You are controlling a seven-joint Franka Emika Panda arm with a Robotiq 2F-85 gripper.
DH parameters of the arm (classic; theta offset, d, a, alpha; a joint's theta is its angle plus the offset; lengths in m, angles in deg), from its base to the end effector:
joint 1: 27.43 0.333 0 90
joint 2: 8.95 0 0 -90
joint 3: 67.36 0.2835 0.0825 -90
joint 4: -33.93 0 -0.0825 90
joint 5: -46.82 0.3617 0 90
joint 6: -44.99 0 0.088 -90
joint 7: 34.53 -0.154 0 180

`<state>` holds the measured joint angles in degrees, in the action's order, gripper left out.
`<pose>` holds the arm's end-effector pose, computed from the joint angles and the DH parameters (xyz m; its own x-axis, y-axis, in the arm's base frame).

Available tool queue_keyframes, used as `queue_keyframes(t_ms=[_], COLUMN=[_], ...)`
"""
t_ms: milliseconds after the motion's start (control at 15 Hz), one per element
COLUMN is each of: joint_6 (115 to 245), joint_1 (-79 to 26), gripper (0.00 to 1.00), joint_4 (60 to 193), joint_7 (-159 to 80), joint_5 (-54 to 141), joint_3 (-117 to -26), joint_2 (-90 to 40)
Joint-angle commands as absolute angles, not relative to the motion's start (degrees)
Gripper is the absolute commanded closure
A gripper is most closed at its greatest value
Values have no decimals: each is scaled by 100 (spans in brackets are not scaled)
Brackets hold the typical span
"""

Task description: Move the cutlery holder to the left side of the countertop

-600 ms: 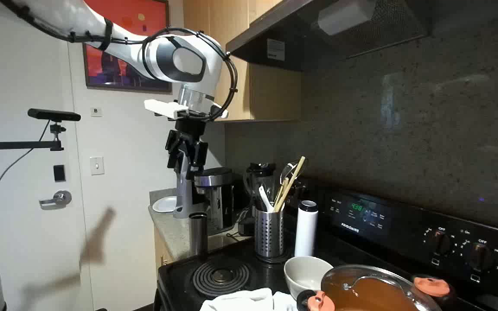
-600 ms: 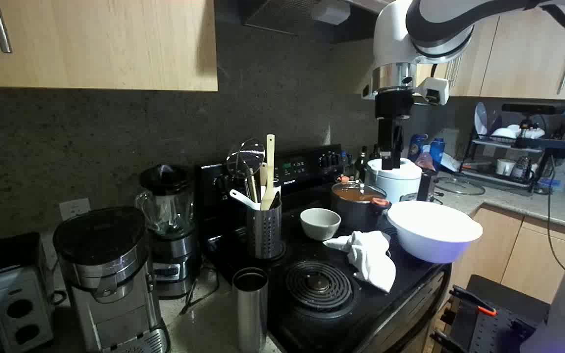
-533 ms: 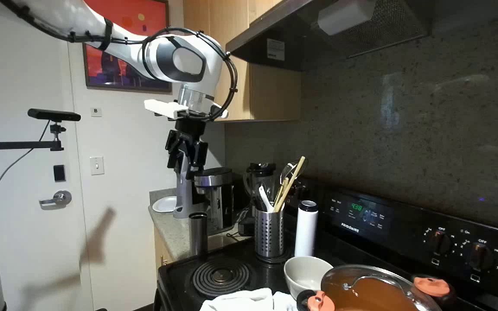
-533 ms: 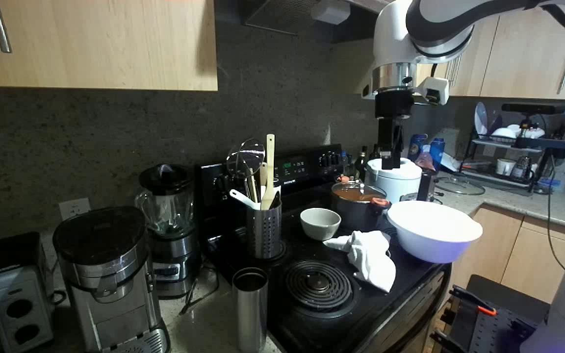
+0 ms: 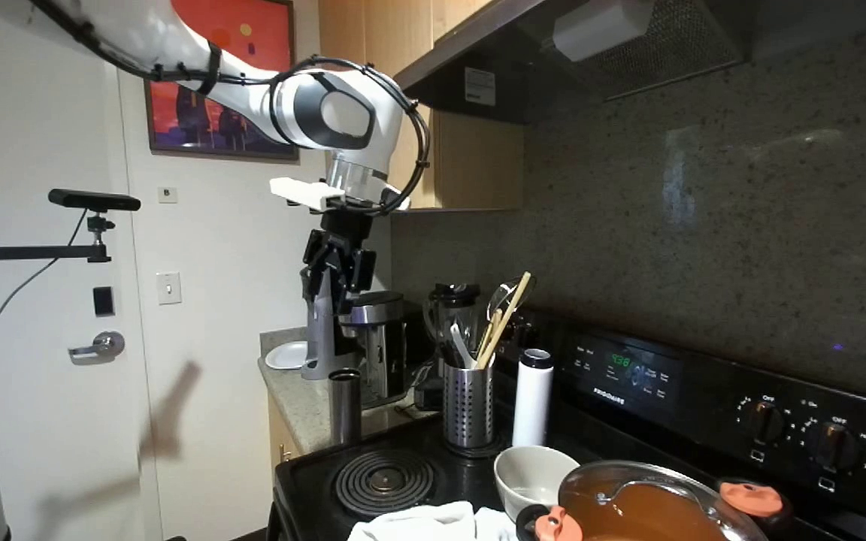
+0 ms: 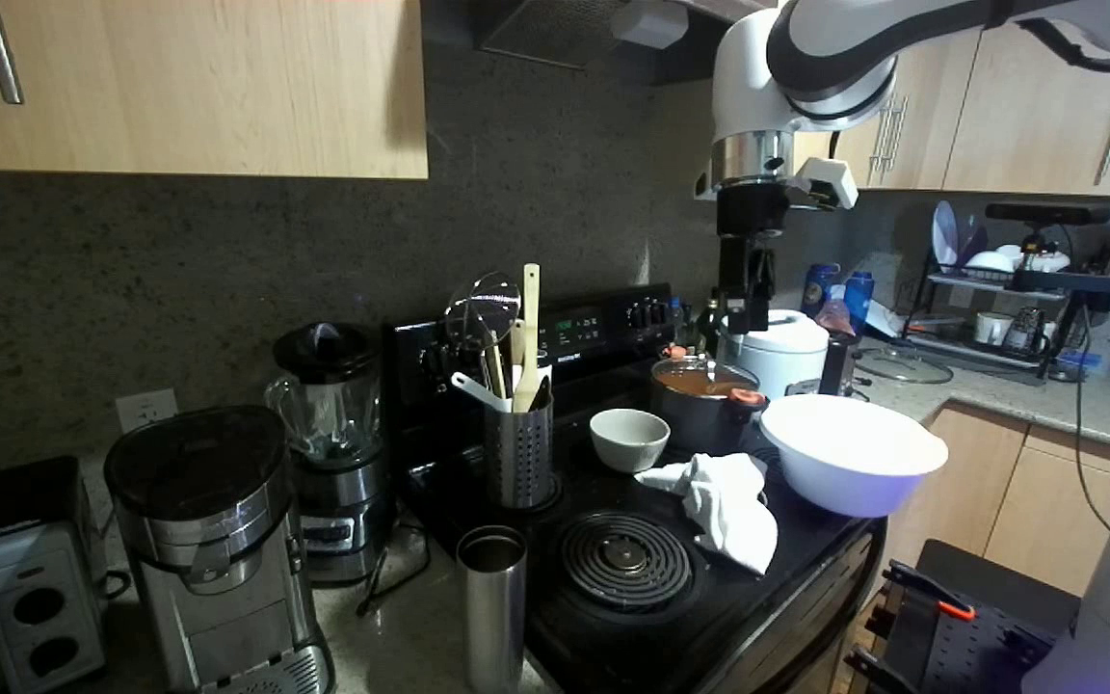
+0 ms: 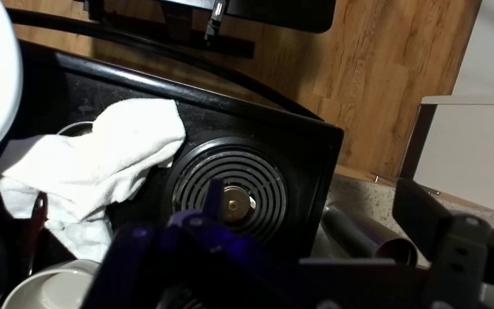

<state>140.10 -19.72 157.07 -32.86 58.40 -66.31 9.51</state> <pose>0.4118 0.0933 0.4524 0.9738 0.1590 -0.1624 0.1266 -0.9729 -0.1933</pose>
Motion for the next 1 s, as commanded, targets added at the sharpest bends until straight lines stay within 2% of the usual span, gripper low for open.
queue_keyframes(t_ms=[0, 533, 933], joint_6=[13940, 14083, 14557], joint_1=[-2222, -2402, -2317], gripper=[0, 0, 0], joint_4=[14624, 12590, 11920], joint_7=[-3548, -4380, -5008], joint_5=[5896, 6009, 6021], joint_3=[-6602, -6595, -6589], joint_2=[-191, -2208, -2913])
